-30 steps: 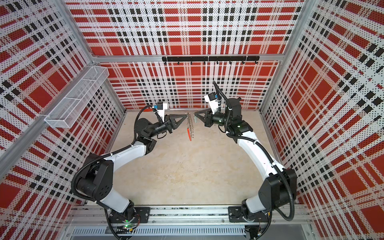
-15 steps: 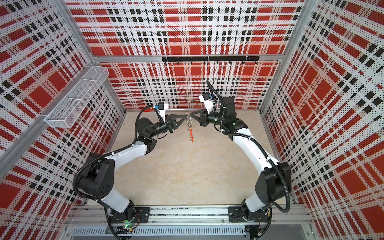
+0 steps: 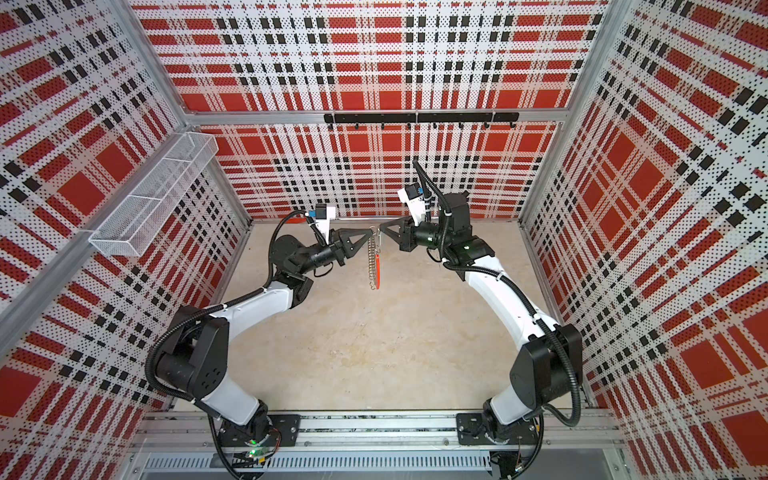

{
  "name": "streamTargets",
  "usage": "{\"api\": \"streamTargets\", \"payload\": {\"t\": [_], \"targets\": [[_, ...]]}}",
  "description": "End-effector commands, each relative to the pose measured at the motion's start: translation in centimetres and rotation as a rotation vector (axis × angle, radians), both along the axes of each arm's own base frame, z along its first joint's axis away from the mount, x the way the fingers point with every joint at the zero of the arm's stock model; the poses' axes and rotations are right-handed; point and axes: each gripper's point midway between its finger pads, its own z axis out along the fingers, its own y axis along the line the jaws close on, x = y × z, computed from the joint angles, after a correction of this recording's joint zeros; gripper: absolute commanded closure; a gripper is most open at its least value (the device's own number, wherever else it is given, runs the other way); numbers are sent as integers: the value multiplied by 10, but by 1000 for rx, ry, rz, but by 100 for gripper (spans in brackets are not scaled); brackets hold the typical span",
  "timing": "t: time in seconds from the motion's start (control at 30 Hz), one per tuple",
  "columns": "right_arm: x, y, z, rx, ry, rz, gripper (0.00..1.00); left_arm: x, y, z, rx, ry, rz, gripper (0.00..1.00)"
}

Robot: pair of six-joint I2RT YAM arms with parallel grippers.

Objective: Put the keys on the keyring

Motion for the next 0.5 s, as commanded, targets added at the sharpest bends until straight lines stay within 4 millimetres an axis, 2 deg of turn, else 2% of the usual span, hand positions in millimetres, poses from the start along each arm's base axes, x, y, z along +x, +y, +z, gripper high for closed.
{"api": "streamTargets", "payload": {"t": [0.0,0.27,0.47], "targets": [[-6,-5,17,21,-45,-9,100,3,4,16,-15,-55,25,100],[-14,3,18,37,-29,54,100,6,2,13,-11,-50,26,100],[-13,9,17,31,-20,69,100,6,1,14,-8,-53,24,100]]}}
